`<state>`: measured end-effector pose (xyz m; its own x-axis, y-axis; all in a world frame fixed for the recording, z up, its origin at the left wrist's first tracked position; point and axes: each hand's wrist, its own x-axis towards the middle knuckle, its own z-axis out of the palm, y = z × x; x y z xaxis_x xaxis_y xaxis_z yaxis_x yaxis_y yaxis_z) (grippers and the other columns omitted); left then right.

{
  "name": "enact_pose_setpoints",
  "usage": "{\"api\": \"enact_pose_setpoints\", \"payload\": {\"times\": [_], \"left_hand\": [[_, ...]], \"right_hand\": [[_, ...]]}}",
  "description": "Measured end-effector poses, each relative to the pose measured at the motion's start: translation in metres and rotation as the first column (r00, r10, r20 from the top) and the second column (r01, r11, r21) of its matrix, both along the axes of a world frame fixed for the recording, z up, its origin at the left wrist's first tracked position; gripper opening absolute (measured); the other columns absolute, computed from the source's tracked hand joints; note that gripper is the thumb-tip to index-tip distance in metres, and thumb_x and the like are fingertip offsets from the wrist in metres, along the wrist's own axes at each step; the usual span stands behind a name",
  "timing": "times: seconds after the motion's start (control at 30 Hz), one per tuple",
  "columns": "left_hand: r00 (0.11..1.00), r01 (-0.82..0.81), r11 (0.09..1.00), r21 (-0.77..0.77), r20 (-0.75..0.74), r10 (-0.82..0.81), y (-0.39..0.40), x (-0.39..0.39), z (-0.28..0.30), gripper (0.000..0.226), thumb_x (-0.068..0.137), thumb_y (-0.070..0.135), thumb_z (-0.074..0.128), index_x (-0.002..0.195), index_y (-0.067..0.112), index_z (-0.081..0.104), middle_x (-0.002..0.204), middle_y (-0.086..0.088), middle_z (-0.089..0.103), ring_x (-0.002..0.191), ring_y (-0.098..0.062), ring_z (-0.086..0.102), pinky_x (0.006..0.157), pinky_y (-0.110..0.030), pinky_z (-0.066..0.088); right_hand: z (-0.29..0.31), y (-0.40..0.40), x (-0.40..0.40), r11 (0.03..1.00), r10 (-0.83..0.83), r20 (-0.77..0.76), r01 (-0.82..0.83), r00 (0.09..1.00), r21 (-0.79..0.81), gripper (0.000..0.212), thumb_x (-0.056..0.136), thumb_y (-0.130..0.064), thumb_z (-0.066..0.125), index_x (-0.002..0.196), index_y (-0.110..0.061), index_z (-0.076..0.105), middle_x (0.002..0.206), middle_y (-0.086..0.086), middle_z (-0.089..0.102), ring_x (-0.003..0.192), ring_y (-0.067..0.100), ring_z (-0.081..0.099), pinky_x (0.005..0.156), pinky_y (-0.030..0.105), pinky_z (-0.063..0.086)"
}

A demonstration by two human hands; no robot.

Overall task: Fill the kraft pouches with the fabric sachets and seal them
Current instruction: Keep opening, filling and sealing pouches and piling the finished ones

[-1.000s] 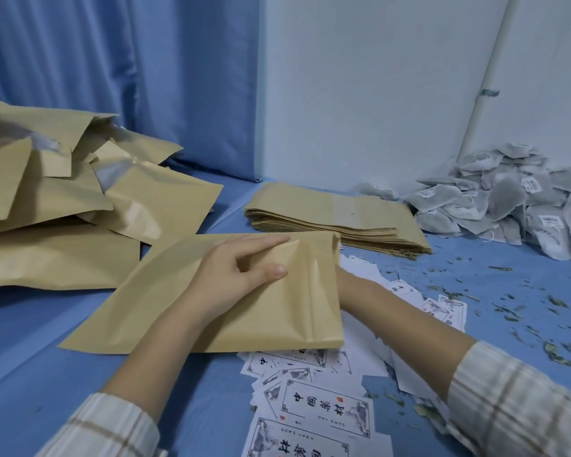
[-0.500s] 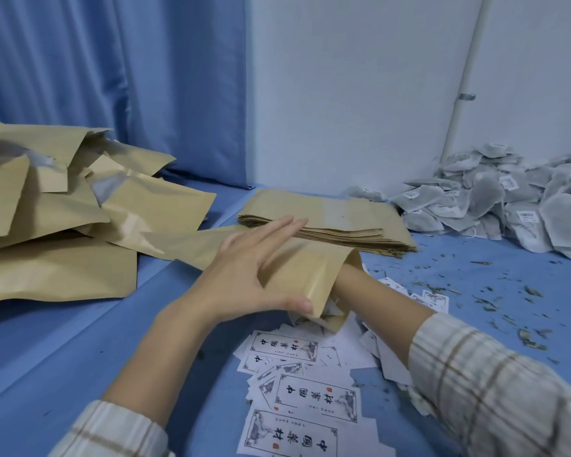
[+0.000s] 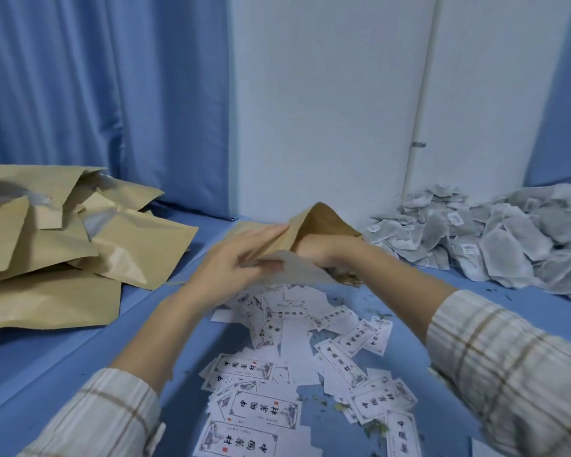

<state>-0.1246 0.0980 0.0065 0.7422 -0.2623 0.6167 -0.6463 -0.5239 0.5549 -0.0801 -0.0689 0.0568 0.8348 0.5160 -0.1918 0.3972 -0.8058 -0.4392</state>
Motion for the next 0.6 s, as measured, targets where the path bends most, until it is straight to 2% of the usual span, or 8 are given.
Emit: {"api": "enact_pose_setpoints", "payload": {"times": [0.07,0.17,0.23,0.3,0.37,0.43,0.5,0.6], "left_hand": [[0.998,-0.044,0.996,-0.079,-0.046,0.04,-0.001,-0.002,0.011,0.052,0.079,0.024,0.07,0.12,0.053,0.056,0.119,0.037,0.056,0.118,0.016,0.045,0.089,0.003,0.028],[0.99,-0.084,0.983,-0.161,-0.129,0.064,-0.003,-0.004,0.026,0.018,0.076,0.046,0.072,0.09,0.056,0.067,0.099,0.034,0.065,0.097,0.017,0.055,0.077,-0.001,0.037],[0.984,-0.114,0.958,-0.263,-0.163,0.073,-0.003,-0.003,0.032,0.012,0.072,0.045,0.066,0.083,0.049,0.07,0.088,0.031,0.068,0.085,0.017,0.058,0.072,-0.003,0.04],[0.984,-0.107,0.93,-0.353,-0.169,0.049,-0.004,-0.003,0.034,0.017,0.071,0.042,0.064,0.087,0.038,0.069,0.085,0.026,0.07,0.081,0.014,0.061,0.069,-0.003,0.042],[0.985,-0.084,0.912,-0.402,-0.17,0.015,-0.006,-0.002,0.039,0.019,0.07,0.043,0.063,0.086,0.034,0.069,0.083,0.024,0.071,0.078,0.013,0.062,0.066,-0.003,0.043],[0.986,-0.079,0.9,-0.429,-0.169,0.006,-0.011,0.0,0.045,0.014,0.071,0.043,0.062,0.077,0.035,0.072,0.079,0.022,0.071,0.074,0.011,0.063,0.063,-0.004,0.044],[0.988,-0.074,0.908,-0.413,-0.151,0.012,-0.018,0.003,0.054,0.013,0.072,0.044,0.061,0.072,0.041,0.073,0.075,0.022,0.07,0.071,0.01,0.061,0.064,-0.006,0.044],[0.995,-0.052,0.907,-0.418,-0.099,0.011,-0.026,0.009,0.064,0.016,0.072,0.047,0.06,0.071,0.039,0.074,0.073,0.022,0.068,0.07,0.009,0.059,0.064,-0.007,0.043]], "right_hand": [[0.023,-0.012,0.0,0.997,0.073,0.069,-0.071,0.995,-0.04,0.025,0.089,-0.045,0.049,0.078,-0.024,0.057,0.079,-0.011,0.058,0.078,0.006,0.054,0.069,0.022,0.038],[0.055,-0.032,0.001,0.991,0.13,-0.07,-0.128,0.989,0.026,0.052,0.079,-0.07,0.047,0.103,-0.028,0.066,0.103,-0.008,0.066,0.094,0.009,0.062,0.081,0.025,0.045],[0.071,-0.045,0.005,0.98,0.185,-0.168,-0.169,0.968,0.11,0.043,0.085,-0.053,0.055,0.116,-0.025,0.063,0.11,0.001,0.068,0.095,0.012,0.065,0.077,0.024,0.052],[0.087,-0.054,0.004,0.973,0.214,-0.129,-0.2,0.968,0.115,0.038,0.086,-0.03,0.064,0.123,-0.02,0.059,0.108,0.009,0.066,0.089,0.011,0.064,0.073,0.02,0.053],[0.094,-0.056,0.004,0.965,0.241,-0.04,-0.235,0.97,0.113,0.036,0.083,-0.019,0.068,0.118,-0.018,0.061,0.101,0.006,0.068,0.085,0.01,0.065,0.073,0.017,0.052],[0.092,-0.046,0.0,0.958,0.271,0.133,-0.28,0.953,0.061,0.023,0.085,-0.016,0.066,0.107,-0.018,0.067,0.1,0.004,0.07,0.088,0.014,0.065,0.078,0.023,0.053],[0.088,-0.034,0.001,0.961,0.277,0.368,-0.26,0.888,-0.096,0.012,0.087,-0.019,0.06,0.095,-0.018,0.07,0.092,-0.001,0.069,0.084,0.015,0.061,0.077,0.027,0.05],[0.086,-0.013,0.003,0.97,0.241,0.437,-0.22,0.867,-0.1,0.016,0.092,-0.02,0.053,0.095,-0.01,0.066,0.089,0.002,0.062,0.083,0.017,0.055,0.075,0.029,0.041]]}}
